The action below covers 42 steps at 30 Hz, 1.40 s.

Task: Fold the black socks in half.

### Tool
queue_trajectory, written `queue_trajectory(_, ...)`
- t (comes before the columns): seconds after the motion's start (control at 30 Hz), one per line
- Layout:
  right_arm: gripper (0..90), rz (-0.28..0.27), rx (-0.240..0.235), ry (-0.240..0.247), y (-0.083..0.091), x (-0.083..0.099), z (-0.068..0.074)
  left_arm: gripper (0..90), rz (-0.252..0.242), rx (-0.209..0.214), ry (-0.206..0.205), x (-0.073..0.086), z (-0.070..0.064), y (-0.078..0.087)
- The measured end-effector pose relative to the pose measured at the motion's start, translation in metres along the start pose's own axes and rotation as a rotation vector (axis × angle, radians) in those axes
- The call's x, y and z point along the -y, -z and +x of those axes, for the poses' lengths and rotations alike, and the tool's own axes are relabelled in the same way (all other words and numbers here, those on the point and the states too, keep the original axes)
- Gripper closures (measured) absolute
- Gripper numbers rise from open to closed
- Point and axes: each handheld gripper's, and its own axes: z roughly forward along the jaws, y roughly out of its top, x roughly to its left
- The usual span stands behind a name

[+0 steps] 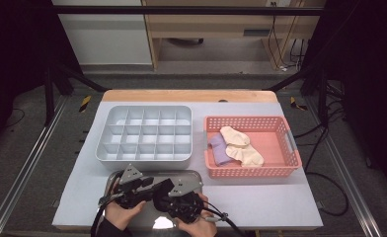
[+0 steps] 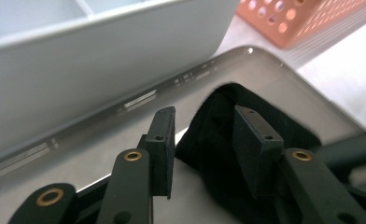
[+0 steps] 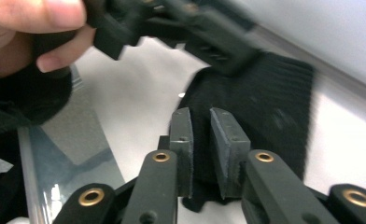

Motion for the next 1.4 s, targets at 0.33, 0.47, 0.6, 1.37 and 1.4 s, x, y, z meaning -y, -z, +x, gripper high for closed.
queue_trajectory(0.33, 72.7, -0.026, 0.042, -0.040, 0.024, 0.006, -0.015, 57.8, -0.015, 0.013, 0.041, 0.020, -0.007, 0.011)
queue_trajectory(0.47, 72.8, -0.092, 0.031, -0.070, 0.037, -0.001, -0.017, 56.6, -0.018, 0.003, 0.035, 0.023, -0.012, 0.012)
queue_trajectory(0.6, 77.1, -0.084, 0.061, -0.089, 0.039, -0.001, -0.021, 55.3, -0.015, 0.003, 0.035, 0.024, -0.011, 0.013)
queue_trajectory(1.37, 87.4, 0.019, 0.040, -0.110, 0.019, 0.023, -0.020, 35.4, 0.033, 0.105, 0.113, 0.030, -0.011, 0.000)
queue_trajectory(1.4, 87.5, 0.024, 0.039, -0.118, 0.020, 0.023, -0.019, 35.4, 0.034, 0.107, 0.111, 0.030, -0.011, 0.000)
